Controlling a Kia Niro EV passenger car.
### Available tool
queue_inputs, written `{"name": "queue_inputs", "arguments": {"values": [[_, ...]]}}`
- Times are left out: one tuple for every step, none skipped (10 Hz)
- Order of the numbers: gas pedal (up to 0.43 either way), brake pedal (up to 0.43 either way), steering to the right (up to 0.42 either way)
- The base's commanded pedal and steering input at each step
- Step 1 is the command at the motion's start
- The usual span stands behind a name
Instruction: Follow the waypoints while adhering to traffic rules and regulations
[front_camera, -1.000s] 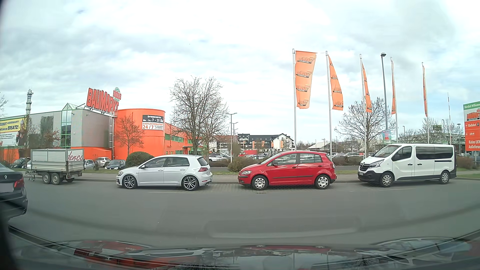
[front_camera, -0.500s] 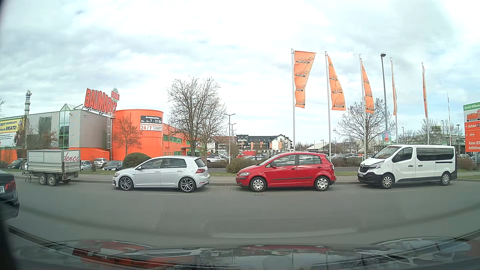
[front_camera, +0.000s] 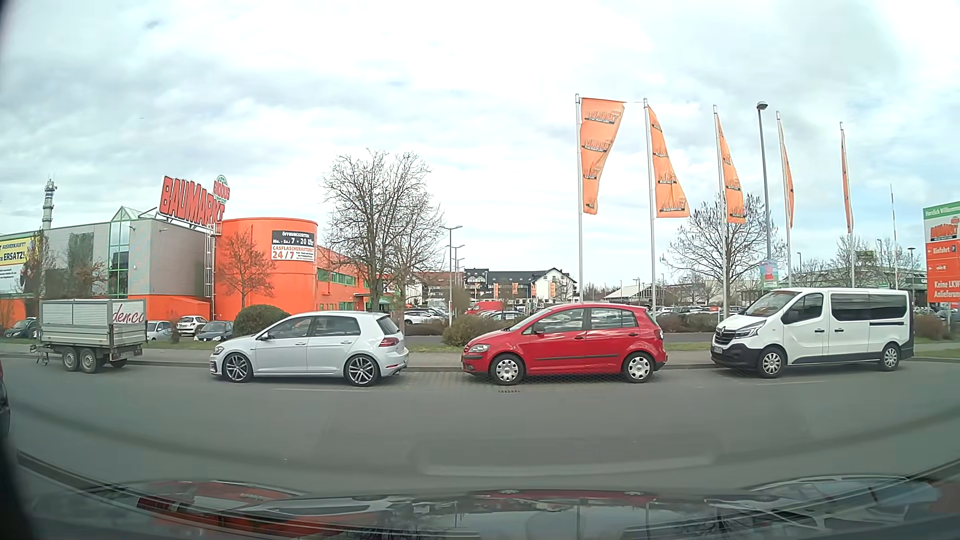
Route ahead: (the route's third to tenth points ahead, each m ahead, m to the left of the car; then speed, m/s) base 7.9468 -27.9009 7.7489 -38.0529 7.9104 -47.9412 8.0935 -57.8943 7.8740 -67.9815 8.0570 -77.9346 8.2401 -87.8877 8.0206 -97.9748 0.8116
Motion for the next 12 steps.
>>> {"name": "queue_inputs", "arguments": {"values": [[0.0,0.0,0.249],[0.0,0.0,0.267],[0.0,0.0,0.281],[0.0,0.0,0.29],[0.0,0.0,0.296],[0.0,0.0,0.305],[0.028,0.0,0.315],[0.047,0.0,0.325],[0.047,0.0,0.341],[0.047,0.0,0.366],[0.047,0.0,0.4],[0.047,0.0,0.426]]}}
